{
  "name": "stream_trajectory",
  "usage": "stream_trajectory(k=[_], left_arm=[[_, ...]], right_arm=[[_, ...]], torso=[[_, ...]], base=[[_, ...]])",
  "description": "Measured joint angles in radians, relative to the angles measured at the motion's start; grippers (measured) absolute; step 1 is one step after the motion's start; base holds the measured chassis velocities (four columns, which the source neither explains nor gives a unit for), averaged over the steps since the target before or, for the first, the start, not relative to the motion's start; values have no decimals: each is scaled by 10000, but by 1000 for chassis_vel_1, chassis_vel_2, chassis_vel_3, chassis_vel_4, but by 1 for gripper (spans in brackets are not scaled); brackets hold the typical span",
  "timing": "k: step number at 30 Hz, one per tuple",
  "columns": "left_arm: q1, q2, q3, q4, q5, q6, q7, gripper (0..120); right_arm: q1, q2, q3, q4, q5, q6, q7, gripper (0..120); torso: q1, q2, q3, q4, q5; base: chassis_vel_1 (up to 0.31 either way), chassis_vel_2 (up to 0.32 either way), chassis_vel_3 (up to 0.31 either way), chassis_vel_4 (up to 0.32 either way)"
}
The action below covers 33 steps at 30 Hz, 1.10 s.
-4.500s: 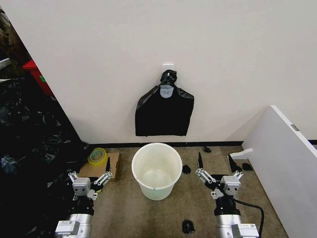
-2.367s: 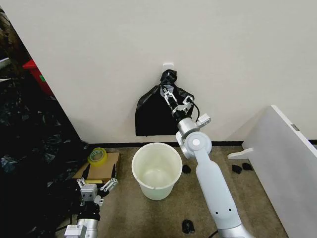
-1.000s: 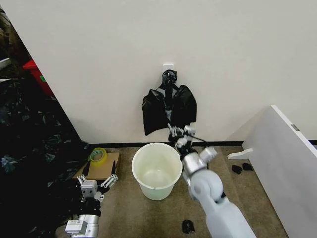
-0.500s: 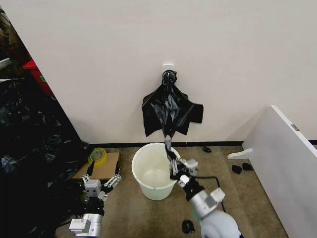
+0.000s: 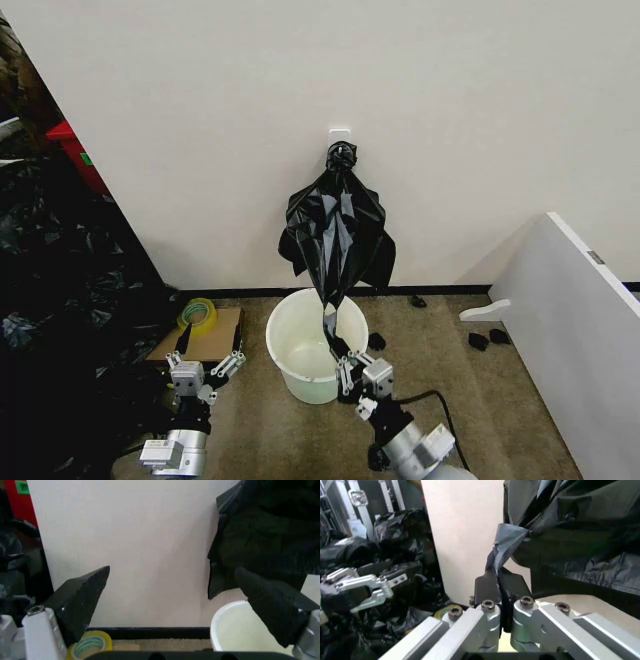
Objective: Place the garbage bag over the trash bin.
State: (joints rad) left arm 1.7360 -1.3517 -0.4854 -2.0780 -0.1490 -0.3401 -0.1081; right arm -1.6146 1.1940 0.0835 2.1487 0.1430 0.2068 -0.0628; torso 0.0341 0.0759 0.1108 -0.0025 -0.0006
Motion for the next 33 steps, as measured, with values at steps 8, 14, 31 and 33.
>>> stream_trajectory(k=[8, 14, 31, 33], left_arm=[[77, -2, -7, -4, 0, -45, -1, 98], [132, -11, -9, -11, 0, -64, -1, 98], [-1086, 1110, 620, -411, -739, 744, 177, 98], [-1809, 1716, 868, -631, -1350, 1175, 209, 98]], right_arm=[[-380, 139, -164, -39, -739, 341, 65, 0], [-417, 190, -209, -107, -877, 432, 119, 0], [1411, 628, 255, -705, -1580, -99, 1272, 0], [1661, 683, 259, -879, -1873, -96, 1333, 0]], torso=[[0, 0, 0, -1, 0], [2, 0, 0, 0, 0], [2, 0, 2, 2, -2], [2, 0, 2, -1, -2]], base=[[0, 0, 0, 0], [0, 0, 0, 0], [0, 0, 0, 0], [0, 0, 0, 0]])
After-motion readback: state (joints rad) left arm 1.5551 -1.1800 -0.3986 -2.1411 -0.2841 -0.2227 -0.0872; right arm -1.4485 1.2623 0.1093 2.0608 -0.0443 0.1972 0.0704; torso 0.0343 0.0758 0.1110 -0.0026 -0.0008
